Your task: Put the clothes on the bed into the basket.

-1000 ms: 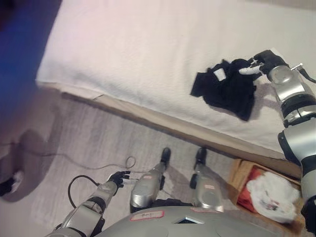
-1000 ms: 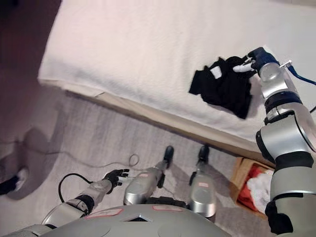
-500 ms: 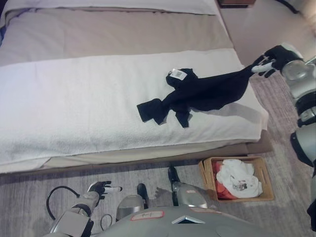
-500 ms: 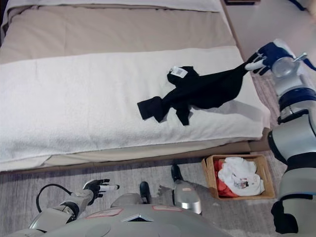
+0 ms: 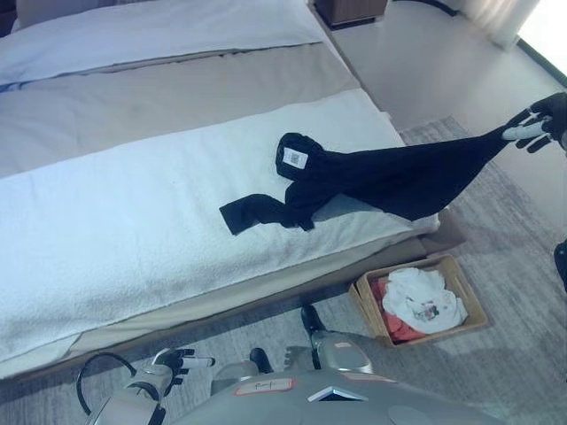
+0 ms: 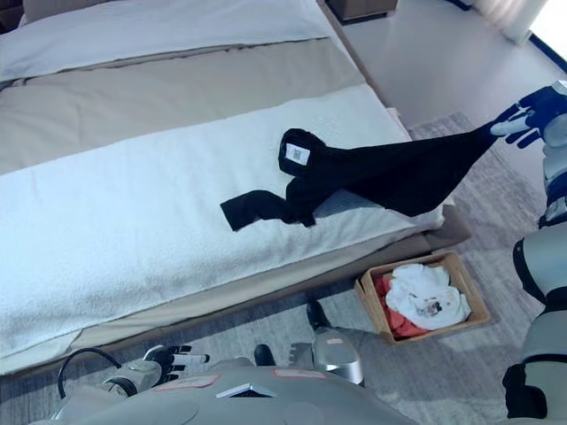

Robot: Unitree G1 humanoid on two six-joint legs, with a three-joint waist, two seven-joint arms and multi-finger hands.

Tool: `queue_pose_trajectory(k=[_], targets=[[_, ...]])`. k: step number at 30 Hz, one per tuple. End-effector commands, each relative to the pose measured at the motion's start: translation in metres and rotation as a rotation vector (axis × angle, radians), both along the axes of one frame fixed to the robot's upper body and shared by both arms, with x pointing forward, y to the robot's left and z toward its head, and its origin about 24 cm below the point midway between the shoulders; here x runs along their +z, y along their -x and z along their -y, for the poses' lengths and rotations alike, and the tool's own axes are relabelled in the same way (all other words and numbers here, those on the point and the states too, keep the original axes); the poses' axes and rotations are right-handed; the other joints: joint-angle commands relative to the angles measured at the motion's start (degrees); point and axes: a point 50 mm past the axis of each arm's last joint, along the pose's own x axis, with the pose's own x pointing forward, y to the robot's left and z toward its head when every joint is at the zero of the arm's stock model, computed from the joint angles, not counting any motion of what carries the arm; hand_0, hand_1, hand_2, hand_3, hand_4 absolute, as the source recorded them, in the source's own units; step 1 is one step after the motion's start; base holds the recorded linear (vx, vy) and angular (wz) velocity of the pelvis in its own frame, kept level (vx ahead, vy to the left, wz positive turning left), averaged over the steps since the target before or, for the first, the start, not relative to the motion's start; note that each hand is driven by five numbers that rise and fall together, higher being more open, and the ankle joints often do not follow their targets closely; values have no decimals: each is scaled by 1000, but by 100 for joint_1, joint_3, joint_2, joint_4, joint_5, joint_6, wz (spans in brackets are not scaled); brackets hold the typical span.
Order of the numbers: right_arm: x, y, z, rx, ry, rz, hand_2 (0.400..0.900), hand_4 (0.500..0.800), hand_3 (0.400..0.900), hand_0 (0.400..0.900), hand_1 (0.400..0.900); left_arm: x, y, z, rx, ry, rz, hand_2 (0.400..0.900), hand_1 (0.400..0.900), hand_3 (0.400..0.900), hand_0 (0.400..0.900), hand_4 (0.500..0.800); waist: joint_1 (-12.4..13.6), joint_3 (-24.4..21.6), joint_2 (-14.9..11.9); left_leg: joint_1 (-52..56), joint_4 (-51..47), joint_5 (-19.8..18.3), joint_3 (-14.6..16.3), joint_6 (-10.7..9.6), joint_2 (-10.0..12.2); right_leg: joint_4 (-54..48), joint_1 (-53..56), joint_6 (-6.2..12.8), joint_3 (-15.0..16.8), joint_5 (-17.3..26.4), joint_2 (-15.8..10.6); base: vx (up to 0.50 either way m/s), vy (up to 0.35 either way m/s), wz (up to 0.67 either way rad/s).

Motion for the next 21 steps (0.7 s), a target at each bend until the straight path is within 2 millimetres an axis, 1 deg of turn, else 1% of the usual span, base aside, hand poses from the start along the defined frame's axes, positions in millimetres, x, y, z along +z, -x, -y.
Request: queue_pose_trajectory(k=[1, 3, 4, 6, 9, 14, 15, 20, 21], targets=[[66, 23, 35, -134, 121, 154, 400, 500, 400, 400, 400, 12, 7, -34, -9, -106, -35, 900, 900, 900, 900, 800, -153, -155, 17, 79, 539, -886, -199, 80, 107, 182, -6, 487, -96, -95, -144, -28, 1, -26], [64, 33, 45, -174, 122, 139, 400, 500, 400, 400, 400, 12, 8, -35, -20, -111, -44, 900, 900, 900, 900, 800, -213, -157, 52, 83, 545, -888, -123, 88, 103, 174, -32, 504, -27, -55, -109, -28, -9, -17], [64, 33, 45, -174, 122, 139, 400, 500, 400, 400, 400, 12, 8, -35, -20, -111, -44, 900, 900, 900, 900, 800, -211, -158, 51, 83, 545, -888, -122, 88, 103, 174, -32, 504, -26, -55, -109, -27, -9, -10], [63, 44, 55, -216, 120, 126, 400, 500, 400, 400, 400, 13, 8, -36, -27, -117, -50, 900, 900, 900, 900, 800, -262, -157, 75, 80, 551, -893, -86, 92, 101, 167, -61, 520, -17, -22, -97, -31, -10, -11], [64, 53, 63, -248, 126, 111, 400, 500, 400, 400, 400, 14, 7, -38, -29, -121, -50, 900, 900, 900, 900, 800, -314, -154, 116, 77, 563, -902, -59, 97, 91, 158, -83, 527, 19, 3, -88, -26, -4, -10], [57, 69, 76, -304, 132, 70, 400, 500, 400, 400, 400, 15, 8, -41, -29, -130, -59, 900, 900, 900, 900, 800, -397, -121, 188, 81, 607, -946, -3, 138, 63, 173, -120, 553, 90, 36, -58, -26, -6, -15], [60, 74, 79, -320, 136, 64, 400, 500, 400, 400, 400, 16, 9, -43, -25, -135, -61, 900, 900, 900, 900, 800, -420, -109, 219, 75, 610, -954, 24, 153, 42, 182, -147, 561, 121, 63, -54, -33, 4, -17], [55, 79, 83, -336, 130, 47, 400, 500, 400, 400, 400, 17, 8, -45, -24, -137, -59, 900, 900, 900, 900, 800, -468, -80, 285, 61, 619, -970, 41, 187, -12, 202, -204, 589, 156, 98, -56, -7, 24, -11], [55, 81, 84, -341, 126, 47, 400, 500, 400, 400, 400, 17, 7, -45, -28, -137, -57, 900, 900, 900, 900, 800, -484, -76, 404, 117, 598, -1115, -46, 237, -15, 178, -149, 627, 116, 8, -47, -11, 9, -10]])
